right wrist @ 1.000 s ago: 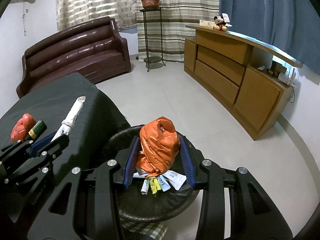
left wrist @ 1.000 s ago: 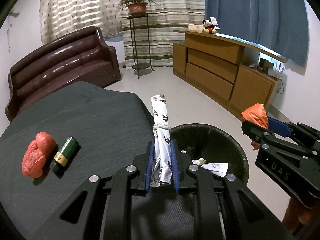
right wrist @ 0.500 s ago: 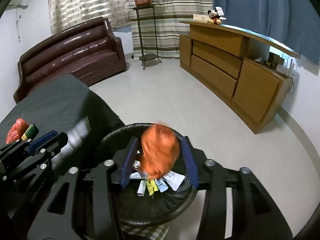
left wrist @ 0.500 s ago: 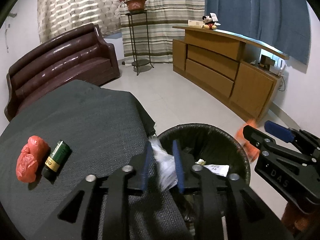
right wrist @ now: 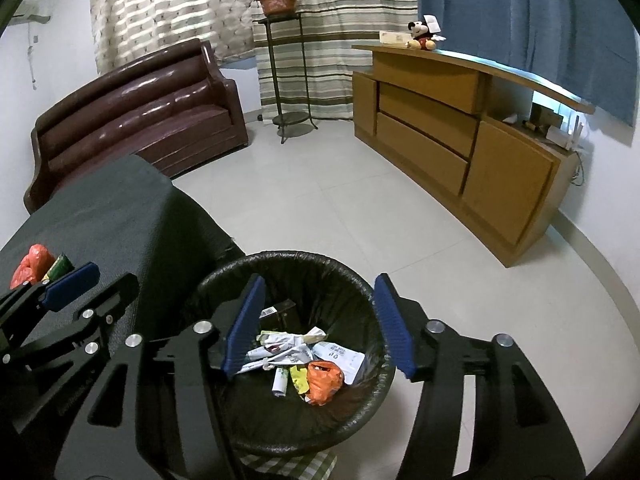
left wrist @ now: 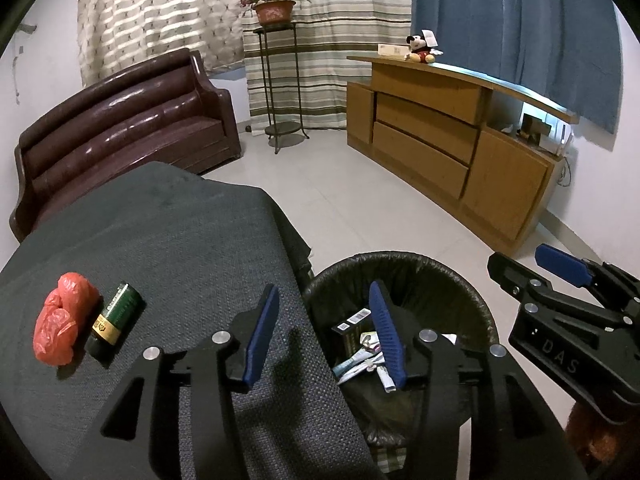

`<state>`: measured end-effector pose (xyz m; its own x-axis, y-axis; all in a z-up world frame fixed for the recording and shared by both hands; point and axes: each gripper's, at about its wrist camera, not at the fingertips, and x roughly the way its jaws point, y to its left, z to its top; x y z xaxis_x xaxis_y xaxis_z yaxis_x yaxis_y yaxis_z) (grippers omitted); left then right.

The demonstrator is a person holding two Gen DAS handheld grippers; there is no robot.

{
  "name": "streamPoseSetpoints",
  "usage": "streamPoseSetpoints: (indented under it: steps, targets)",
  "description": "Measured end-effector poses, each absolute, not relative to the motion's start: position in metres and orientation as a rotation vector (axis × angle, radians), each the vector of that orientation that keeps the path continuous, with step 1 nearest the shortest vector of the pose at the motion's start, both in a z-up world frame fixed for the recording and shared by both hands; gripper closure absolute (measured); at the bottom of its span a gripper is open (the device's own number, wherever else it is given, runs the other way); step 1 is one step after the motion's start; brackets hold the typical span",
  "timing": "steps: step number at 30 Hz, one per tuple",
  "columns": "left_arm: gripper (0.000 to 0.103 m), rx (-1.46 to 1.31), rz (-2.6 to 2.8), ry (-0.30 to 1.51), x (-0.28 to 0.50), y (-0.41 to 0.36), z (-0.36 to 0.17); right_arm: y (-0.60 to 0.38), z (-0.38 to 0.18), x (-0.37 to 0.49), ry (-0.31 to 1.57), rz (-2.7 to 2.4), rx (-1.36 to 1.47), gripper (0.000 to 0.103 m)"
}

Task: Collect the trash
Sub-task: 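Open both grippers over the black bin to drop foil wrapper and orange bag, then move both grippers back over the red bag and green can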

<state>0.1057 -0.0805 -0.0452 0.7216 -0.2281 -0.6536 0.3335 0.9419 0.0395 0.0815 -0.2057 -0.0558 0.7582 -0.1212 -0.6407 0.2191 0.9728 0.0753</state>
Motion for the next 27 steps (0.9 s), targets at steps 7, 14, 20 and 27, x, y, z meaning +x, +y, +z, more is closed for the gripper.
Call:
streamPoseSetpoints:
  steps: [7,14,20,27]
  targets:
    - [0.051,0.144,-0.307,0.692,0.105,-0.077,-0.04,-0.207,-0.055,0.081,0.685,-0.19,0.142,0.039]
    - [0.047,0.144,-0.29,0.671,0.097,-0.065,-0.036,-0.195,-0.052,0.078,0.687,-0.18,0.125,0.038]
    - [0.045,0.152,-0.246,0.658,0.091,-0.047,-0.034,-0.176,-0.052,0.08,0.71,-0.149,0.117,0.035]
    - [0.044,0.127,-0.188,0.664,0.086,-0.01,-0.03,-0.147,-0.05,0.077,0.723,-0.103,0.088,0.034]
